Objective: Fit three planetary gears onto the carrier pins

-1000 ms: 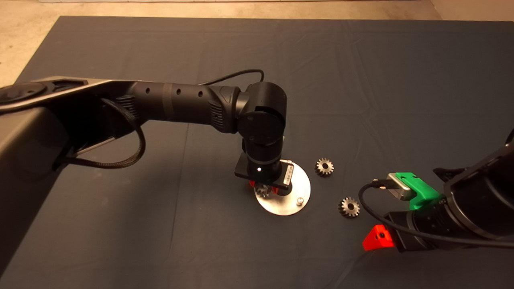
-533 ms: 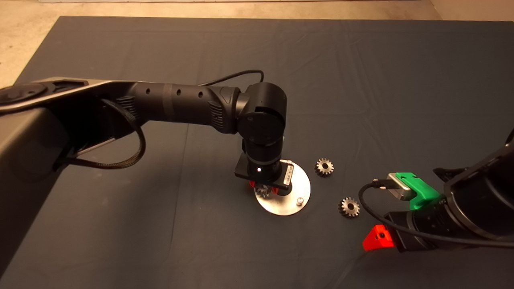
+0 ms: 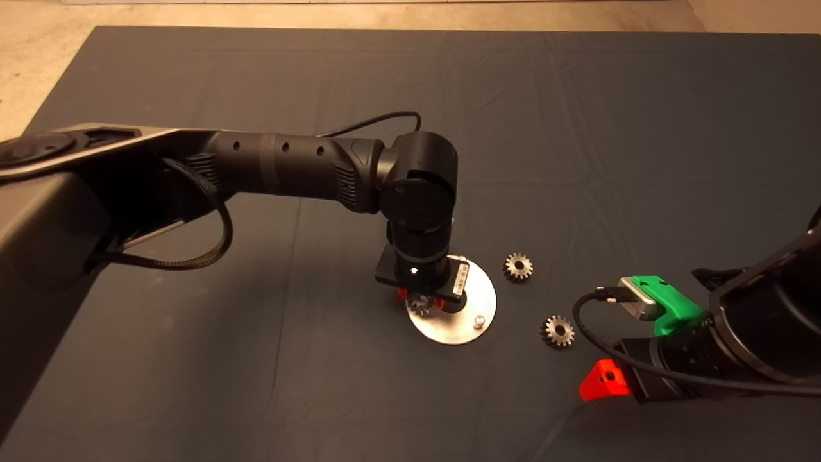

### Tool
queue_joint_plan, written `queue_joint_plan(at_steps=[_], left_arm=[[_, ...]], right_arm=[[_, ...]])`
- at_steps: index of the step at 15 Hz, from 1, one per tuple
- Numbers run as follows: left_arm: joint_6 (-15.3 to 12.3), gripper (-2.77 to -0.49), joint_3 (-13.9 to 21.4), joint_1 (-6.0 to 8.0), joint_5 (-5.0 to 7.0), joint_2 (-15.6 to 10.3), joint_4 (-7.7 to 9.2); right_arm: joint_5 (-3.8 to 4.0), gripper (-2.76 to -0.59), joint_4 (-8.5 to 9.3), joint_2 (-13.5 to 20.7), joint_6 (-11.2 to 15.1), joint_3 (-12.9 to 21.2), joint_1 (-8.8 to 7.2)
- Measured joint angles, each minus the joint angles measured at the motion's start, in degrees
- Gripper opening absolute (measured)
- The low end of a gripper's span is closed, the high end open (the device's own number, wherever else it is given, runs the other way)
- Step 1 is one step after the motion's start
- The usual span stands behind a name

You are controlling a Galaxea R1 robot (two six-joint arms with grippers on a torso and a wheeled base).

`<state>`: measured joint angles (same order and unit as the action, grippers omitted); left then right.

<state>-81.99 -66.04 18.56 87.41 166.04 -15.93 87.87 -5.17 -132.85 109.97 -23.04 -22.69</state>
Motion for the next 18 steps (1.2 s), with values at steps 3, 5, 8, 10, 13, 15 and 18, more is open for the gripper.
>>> queue_joint_plan(at_steps=[3, 5, 8, 10, 13, 15, 18], left_arm=[[0.22, -2.32, -0.26, 0.00, -0.01, -0.02, 0.01], [0.24, -2.32, -0.26, 0.00, -0.15, -0.16, 0.01], [0.41, -2.32, -0.26, 0.00, -0.23, -0.19, 0.04], [0.59, -2.32, -0.24, 0.00, -0.45, -0.46, 0.04], [0.85, -2.32, -0.22, 0.00, -0.83, -0.84, 0.06], [0.99, -2.32, -0.09, 0.00, -1.00, -1.12, 0.04], [1.12, -2.32, -0.06, 0.01, -1.27, -1.27, 0.04]], right_arm=[[0.00, -0.61, 0.00, 0.00, 0.00, 0.00, 0.00], [0.00, -0.61, 0.00, 0.00, 0.00, 0.00, 0.00], [0.00, -0.61, 0.00, 0.00, 0.00, 0.00, 0.00], [0.00, -0.61, 0.00, 0.00, 0.00, 0.00, 0.00], [0.00, -0.61, 0.00, 0.00, 0.00, 0.00, 0.00], [-0.01, -0.61, 0.00, 0.00, 0.00, 0.00, 0.00], [0.00, -0.61, 0.00, 0.00, 0.00, 0.00, 0.00]])
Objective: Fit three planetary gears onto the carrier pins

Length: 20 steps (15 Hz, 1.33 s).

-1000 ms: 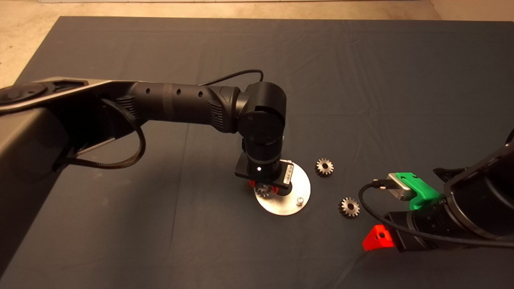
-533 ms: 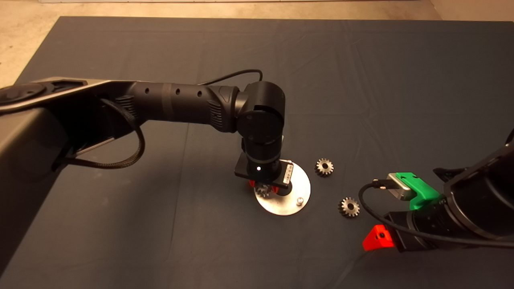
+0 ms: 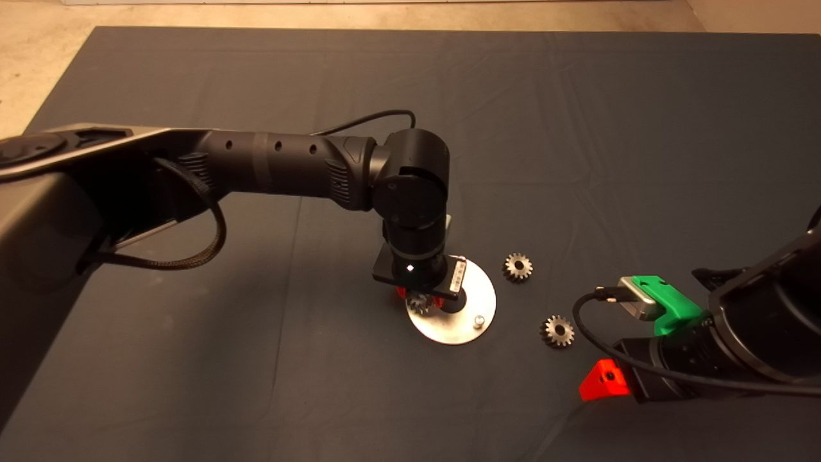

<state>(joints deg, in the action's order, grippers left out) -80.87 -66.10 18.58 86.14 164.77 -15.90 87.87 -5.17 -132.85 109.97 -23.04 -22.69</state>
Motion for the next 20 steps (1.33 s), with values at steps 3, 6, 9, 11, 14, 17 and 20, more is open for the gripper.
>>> queue_joint_plan(at_steps=[3, 6, 9, 11, 14, 17, 20], left_arm=[[0.20, -2.32, 0.30, -0.01, -0.26, -0.33, -0.04], [0.22, -2.32, 0.48, 0.00, -0.30, -0.49, -0.20], [0.22, -2.32, 0.52, 0.00, -0.22, -0.49, -0.22], [0.22, -2.32, 0.63, -0.01, -0.23, -0.49, -0.26], [0.20, -2.32, 0.72, -0.01, -0.22, -0.51, -0.30], [0.22, -2.32, 0.74, -0.01, -0.23, -0.51, -0.37], [0.22, -2.32, 0.77, -0.01, -0.23, -0.51, -0.39]], right_arm=[[0.00, -0.61, 0.00, 0.00, 0.00, 0.00, 0.00], [0.00, -0.61, 0.00, 0.00, 0.00, 0.00, 0.00], [0.00, -0.61, 0.00, 0.00, 0.00, 0.00, 0.00], [0.00, -0.61, 0.00, 0.00, 0.00, 0.00, 0.00], [0.00, -0.61, 0.00, 0.00, 0.00, 0.00, 0.00], [0.00, -0.61, 0.00, 0.00, 0.00, 0.00, 0.01], [0.00, -0.61, 0.00, 0.00, 0.00, 0.00, 0.00]])
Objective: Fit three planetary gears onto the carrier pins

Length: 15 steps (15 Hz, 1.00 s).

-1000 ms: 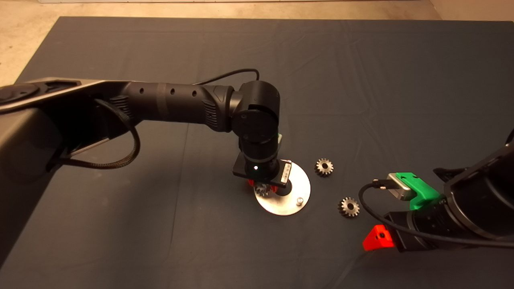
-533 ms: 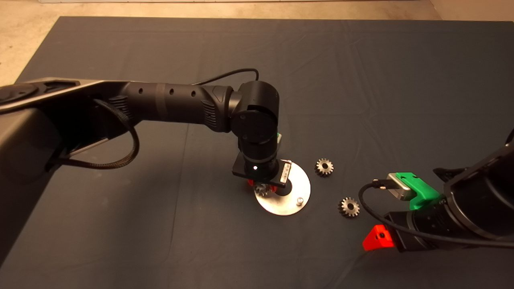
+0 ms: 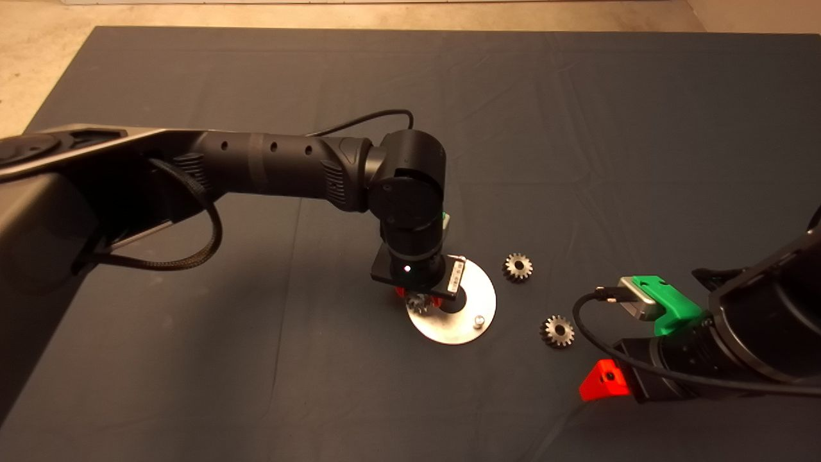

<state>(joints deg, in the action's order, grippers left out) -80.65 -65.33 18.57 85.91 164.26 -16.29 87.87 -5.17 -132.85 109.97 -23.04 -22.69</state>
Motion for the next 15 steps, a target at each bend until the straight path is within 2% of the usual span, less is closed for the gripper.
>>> queue_joint_plan(at_steps=[4, 6, 15], left_arm=[[0.00, -2.32, 0.10, 0.00, 0.01, 0.02, -0.05], [0.00, -2.32, 0.12, -0.29, 0.54, -0.28, -0.27], [0.00, -2.32, 0.12, -0.32, 0.56, -0.26, -0.28]], right_arm=[[0.00, -0.61, 0.00, 0.00, 0.00, 0.00, 0.01], [0.02, -0.61, 0.00, 0.00, 0.00, 0.00, 0.01], [0.02, -0.61, 0.00, -0.02, 0.00, 0.00, 0.01]])
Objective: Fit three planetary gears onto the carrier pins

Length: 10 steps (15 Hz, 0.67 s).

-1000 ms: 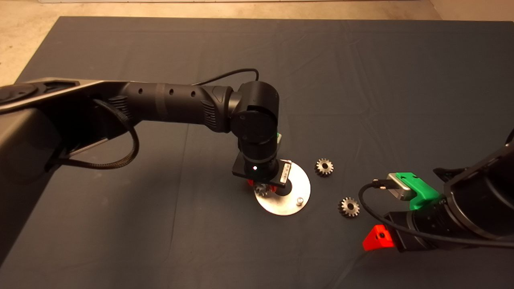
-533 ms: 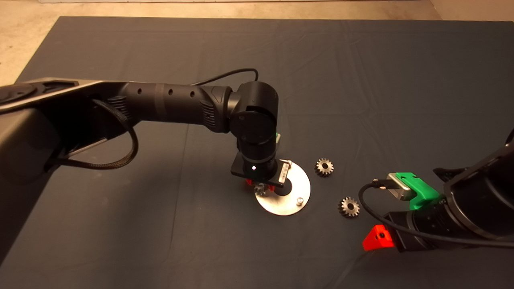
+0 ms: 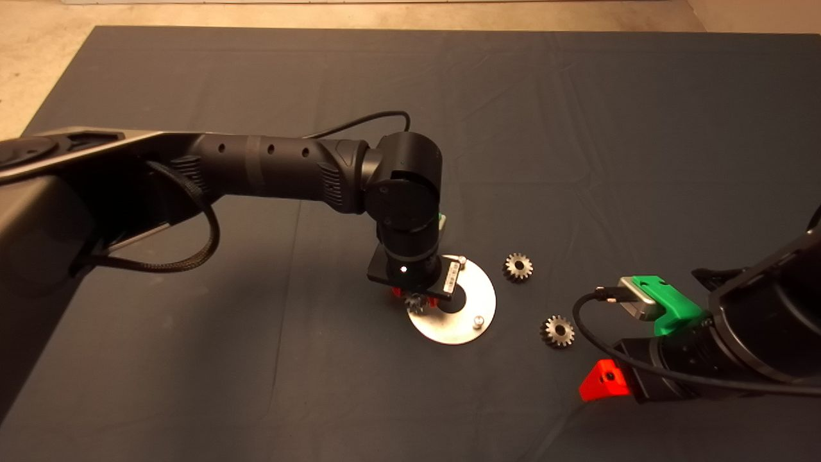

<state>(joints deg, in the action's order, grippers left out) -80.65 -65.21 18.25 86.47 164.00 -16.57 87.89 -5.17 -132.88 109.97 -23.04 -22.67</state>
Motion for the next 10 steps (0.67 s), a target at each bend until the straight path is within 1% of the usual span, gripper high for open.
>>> queue_joint_plan(at_steps=[4, 5, 7, 8, 10], left_arm=[[0.01, -2.29, 0.00, 0.00, 0.00, 0.00, 0.00], [0.01, -2.21, 0.00, 0.00, 0.07, 0.00, 0.00], [0.01, -2.21, 0.00, 0.02, 0.09, 0.00, -0.13], [0.04, -2.13, 0.00, 0.00, 0.24, -0.02, -0.16], [0.04, -2.07, 0.00, 0.00, 0.44, -0.02, -0.18]], right_arm=[[-0.02, -0.61, 0.00, 0.00, 0.00, 0.00, 0.00], [0.00, -0.61, 0.00, 0.00, 0.00, 0.00, 0.00], [-0.02, -0.61, 0.00, 0.00, 0.00, 0.00, 0.00], [0.00, -0.61, 0.00, 0.01, 0.00, 0.00, 0.00], [-0.02, -0.61, 0.02, 0.00, 0.00, 0.00, -0.01]])
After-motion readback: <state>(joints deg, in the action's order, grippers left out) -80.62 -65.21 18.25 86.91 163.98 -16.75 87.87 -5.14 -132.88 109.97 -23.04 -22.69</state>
